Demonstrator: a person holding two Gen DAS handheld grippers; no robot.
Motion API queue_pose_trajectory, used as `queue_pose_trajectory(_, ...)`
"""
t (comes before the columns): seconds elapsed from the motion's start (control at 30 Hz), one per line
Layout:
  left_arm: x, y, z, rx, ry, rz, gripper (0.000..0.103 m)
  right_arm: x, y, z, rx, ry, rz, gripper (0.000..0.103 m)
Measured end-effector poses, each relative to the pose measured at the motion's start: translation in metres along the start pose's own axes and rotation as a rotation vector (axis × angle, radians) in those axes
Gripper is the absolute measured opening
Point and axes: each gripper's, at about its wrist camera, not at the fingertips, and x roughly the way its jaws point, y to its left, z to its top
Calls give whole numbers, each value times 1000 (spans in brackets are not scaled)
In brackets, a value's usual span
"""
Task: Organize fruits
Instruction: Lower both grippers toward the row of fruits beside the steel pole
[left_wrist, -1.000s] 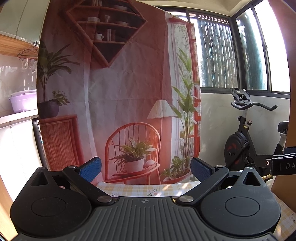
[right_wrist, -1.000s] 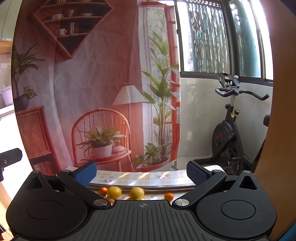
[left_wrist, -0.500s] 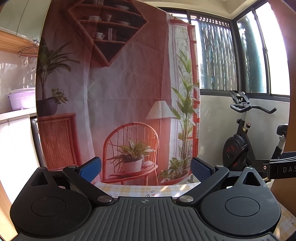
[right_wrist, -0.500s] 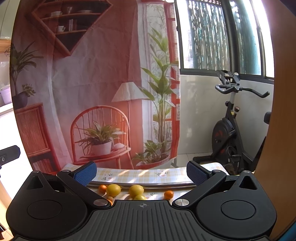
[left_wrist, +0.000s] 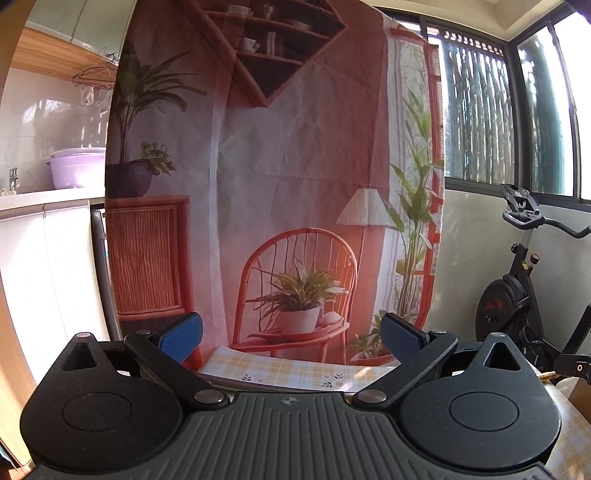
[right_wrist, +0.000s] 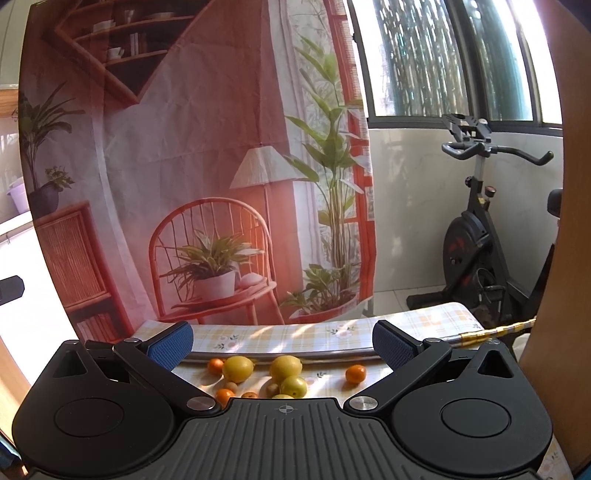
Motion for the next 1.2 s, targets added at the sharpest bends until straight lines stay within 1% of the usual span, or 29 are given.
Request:
queue_pose_trajectory(0.07, 18, 5, -11, -3, 9, -2, 103, 15, -9, -10, 4, 5, -16, 103)
queue_pose_trajectory(0.17, 50, 1, -30, 76, 75, 22, 102, 39, -22, -27, -7, 7, -56, 103)
queue_pose_trajectory(0.23, 69, 0, -40, 103, 113, 29, 102, 56, -32, -37, 14, 10, -67, 103)
queue_pose_trajectory(0.37, 103, 1, -61, 109, 170, 49, 103, 88, -53, -56, 56, 47, -77, 103)
queue_pose_trajectory(0.5, 137, 1, -82, 99, 243, -4, 103, 112, -61, -68, 53, 66, -77, 103)
queue_pose_trajectory(0.57, 153, 0, -92, 89, 288, -14, 103, 124, -62, -72, 47, 79, -74, 103)
queue_pose_trajectory(0.63, 172, 0, -106, 73, 335, -40, 103, 134, -61, -75, 35, 93, -76, 103)
queue_pose_trajectory(0.73, 192, 2, -123, 51, 355, -68, 103, 147, -59, -79, 23, 116, -71, 103)
queue_pose_trajectory(0.77, 199, 0, -129, 59, 369, -74, 101, 151, -60, -80, 23, 121, -71, 103)
queue_pose_trajectory(0.8, 205, -1, -133, 68, 382, -83, 98, 156, -60, -81, 25, 129, -73, 103)
queue_pose_trajectory(0.83, 211, -3, -141, 85, 403, -106, 94, 158, -61, -82, 26, 134, -72, 103)
queue_pose_trajectory(0.9, 224, -6, -151, 98, 452, -145, 78, 167, -63, -84, 35, 145, -63, 103)
queue_pose_trajectory(0.97, 237, -9, -160, 89, 492, -204, 71, 173, -67, -85, 48, 155, -57, 103)
queue_pose_trajectory(1.03, 248, -12, -167, 81, 532, -278, 67, 179, -69, -86, 58, 162, -57, 103)
queue_pose_trajectory(1.07, 255, -14, -172, 74, 552, -322, 59, 182, -71, -87, 62, 167, -59, 102)
queue_pose_trajectory(1.1, 260, -16, -175, 70, 563, -346, 57, 184, -72, -88, 66, 171, -57, 100)
queue_pose_trajectory(1.13, 268, -18, -181, 69, 578, -361, 56, 187, -73, -89, 72, 178, -53, 99)
queue_pose_trajectory(1.2, 277, -21, -190, 68, 595, -339, 53, 191, -75, -91, 81, 190, -50, 97)
